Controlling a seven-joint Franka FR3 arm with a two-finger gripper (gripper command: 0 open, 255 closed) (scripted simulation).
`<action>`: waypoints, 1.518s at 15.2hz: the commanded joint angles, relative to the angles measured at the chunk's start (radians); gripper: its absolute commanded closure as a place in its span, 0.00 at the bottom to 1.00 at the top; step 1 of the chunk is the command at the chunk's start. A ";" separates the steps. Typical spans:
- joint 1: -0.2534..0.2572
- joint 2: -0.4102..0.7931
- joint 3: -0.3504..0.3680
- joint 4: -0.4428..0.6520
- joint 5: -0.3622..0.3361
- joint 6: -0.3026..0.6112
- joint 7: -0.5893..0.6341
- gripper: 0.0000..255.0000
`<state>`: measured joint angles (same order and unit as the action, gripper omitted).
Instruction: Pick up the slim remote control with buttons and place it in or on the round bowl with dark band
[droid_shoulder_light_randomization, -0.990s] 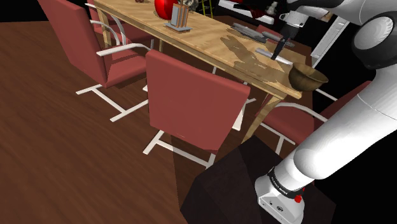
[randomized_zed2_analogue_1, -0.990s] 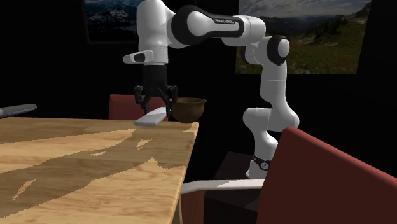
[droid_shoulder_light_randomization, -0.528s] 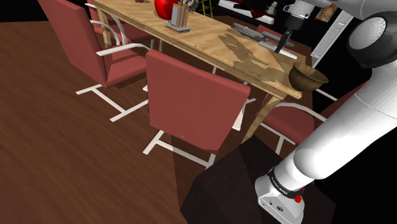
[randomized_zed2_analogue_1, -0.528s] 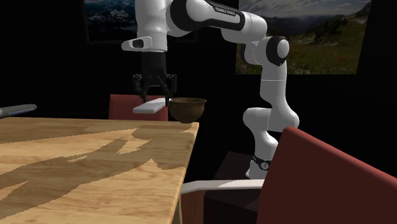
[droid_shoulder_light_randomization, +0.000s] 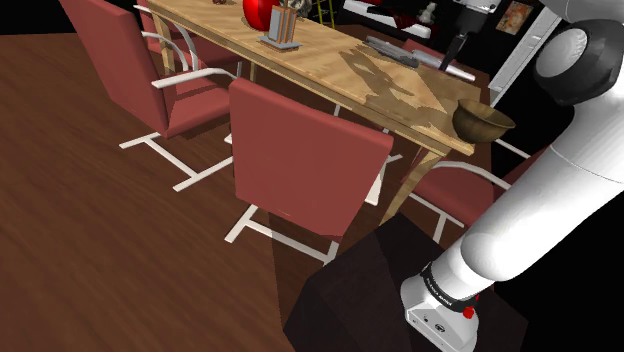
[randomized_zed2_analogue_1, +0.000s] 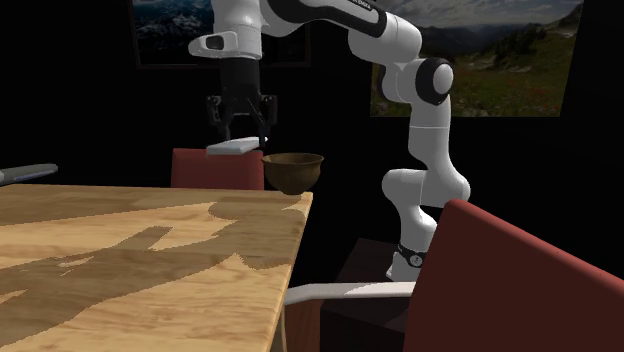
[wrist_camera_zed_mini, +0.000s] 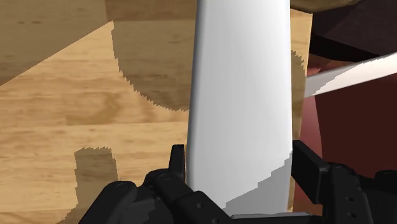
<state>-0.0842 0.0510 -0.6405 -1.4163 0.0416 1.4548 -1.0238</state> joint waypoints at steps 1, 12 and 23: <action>-0.006 0.015 -0.004 0.047 0.009 -0.035 -0.007 1.00; -0.013 -0.350 0.036 -0.255 -0.201 -0.032 0.015 1.00; -0.081 -0.580 0.064 -0.485 -0.311 -0.007 0.009 1.00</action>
<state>-0.1618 -0.5158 -0.5783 -1.8743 -0.2645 1.4330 -1.0187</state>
